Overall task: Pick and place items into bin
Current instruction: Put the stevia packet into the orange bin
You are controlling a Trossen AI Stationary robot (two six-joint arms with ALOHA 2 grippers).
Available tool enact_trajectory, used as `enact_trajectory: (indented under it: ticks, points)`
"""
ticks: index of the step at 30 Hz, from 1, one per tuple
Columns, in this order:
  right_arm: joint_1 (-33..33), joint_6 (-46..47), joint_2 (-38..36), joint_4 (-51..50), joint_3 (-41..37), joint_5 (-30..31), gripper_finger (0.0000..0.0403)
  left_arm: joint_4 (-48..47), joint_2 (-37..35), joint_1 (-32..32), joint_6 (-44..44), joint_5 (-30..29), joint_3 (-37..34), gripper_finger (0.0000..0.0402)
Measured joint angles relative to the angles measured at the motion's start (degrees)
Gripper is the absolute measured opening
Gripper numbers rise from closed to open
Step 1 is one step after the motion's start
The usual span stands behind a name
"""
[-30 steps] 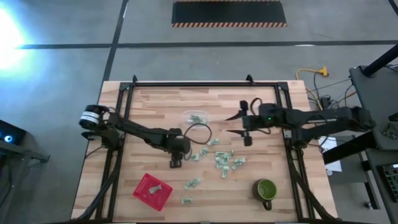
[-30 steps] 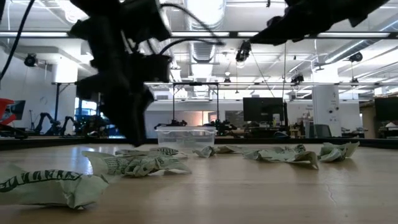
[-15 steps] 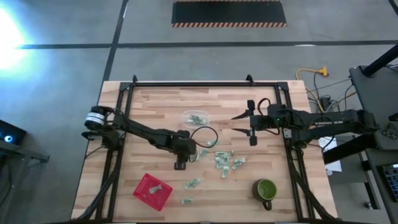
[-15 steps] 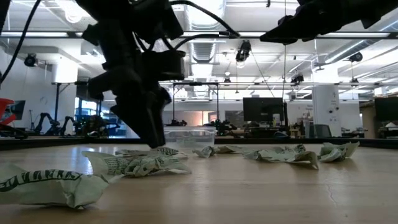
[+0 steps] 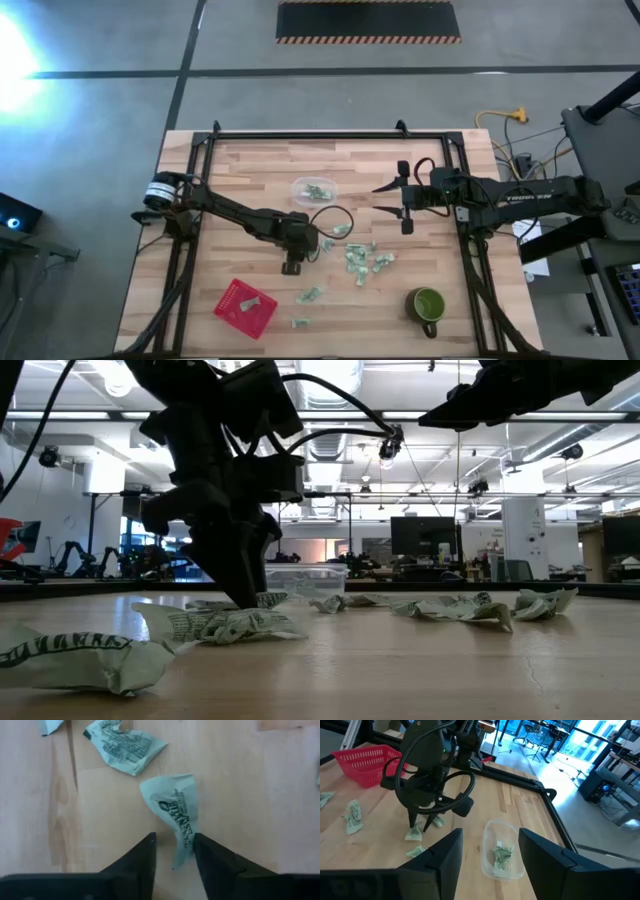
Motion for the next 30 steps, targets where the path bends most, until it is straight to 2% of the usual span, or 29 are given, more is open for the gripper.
enact_trajectory:
  ticks: [5, 7, 13, 19, 24, 30]
  points:
    - [0.00, 0.02, 0.00, -0.01, -0.07, 0.00, 0.0183, -0.19, -0.04, 0.00, 2.25, 0.03, 0.74, 0.0026]
    - [0.00, 0.00, 0.00, -0.05, -0.13, 0.00, 0.0183, -0.15, -0.08, 0.00, 2.88, -0.11, 1.06, 0.0007]
    - [0.00, 0.02, 0.00, -0.05, -0.20, -0.01, 0.0183, -1.50, -1.45, -0.16, 4.12, -0.63, 1.47, 0.0003]
    - [0.02, 0.03, 0.00, -0.49, -0.22, -0.02, 0.0183, -7.01, -8.35, -2.20, 2.11, -0.61, 1.40, 0.0001]
    - [0.00, 0.40, 0.01, -0.50, -0.45, 0.00, 0.0183, -12.28, -15.38, -7.73, -3.47, -1.31, 0.93, 0.0001]
    - [0.00, 0.48, 0.29, -0.47, -0.63, -0.02, 0.0183, -15.06, -20.64, -17.57, -11.38, -6.63, 0.32, 0.0000]
